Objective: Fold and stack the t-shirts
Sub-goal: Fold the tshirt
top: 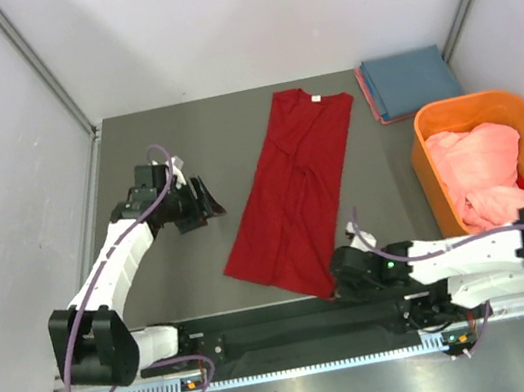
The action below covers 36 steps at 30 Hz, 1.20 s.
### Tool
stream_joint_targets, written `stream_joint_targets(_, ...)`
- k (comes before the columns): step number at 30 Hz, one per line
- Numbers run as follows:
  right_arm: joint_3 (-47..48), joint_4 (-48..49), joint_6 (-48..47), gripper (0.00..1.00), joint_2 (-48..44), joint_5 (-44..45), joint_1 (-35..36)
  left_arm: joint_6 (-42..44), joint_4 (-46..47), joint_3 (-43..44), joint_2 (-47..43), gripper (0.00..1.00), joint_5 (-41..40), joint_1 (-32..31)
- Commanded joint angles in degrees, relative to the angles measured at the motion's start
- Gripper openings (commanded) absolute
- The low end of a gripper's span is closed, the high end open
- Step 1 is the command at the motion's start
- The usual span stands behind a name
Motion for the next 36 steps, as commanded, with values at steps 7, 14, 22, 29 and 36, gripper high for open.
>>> stream_joint_targets(7,-4.3,-25.1,-1.7,0.28,-27.4,4.7,1.3,-5.0,0.9,-9.3,-3.3,0.66,-4.1,-10.6)
stream_joint_targets(14,10.0,-34.8,-12.0,0.4,-29.4,18.1,-2.5,-6.7,4.0,-13.6,-0.4,0.61,-8.2,-14.3)
stream_joint_targets(22,24.5,-14.1,-49.1,0.38,-9.0,-7.5,-42.4,-7.2,5.8,-14.4,4.4,0.55,-9.6,-16.2)
stream_joint_targets(29,44.9,-3.5,-57.7,0.38,20.2,-10.4,-53.8,-8.8,8.2,-17.4,6.3,0.47,-10.1,-18.8)
stream_joint_targets(36,67.7,-2.1,-59.5,0.32,45.8,-11.3,-58.8,-10.4,7.3,-18.9,7.9,0.07,-12.2,-20.4)
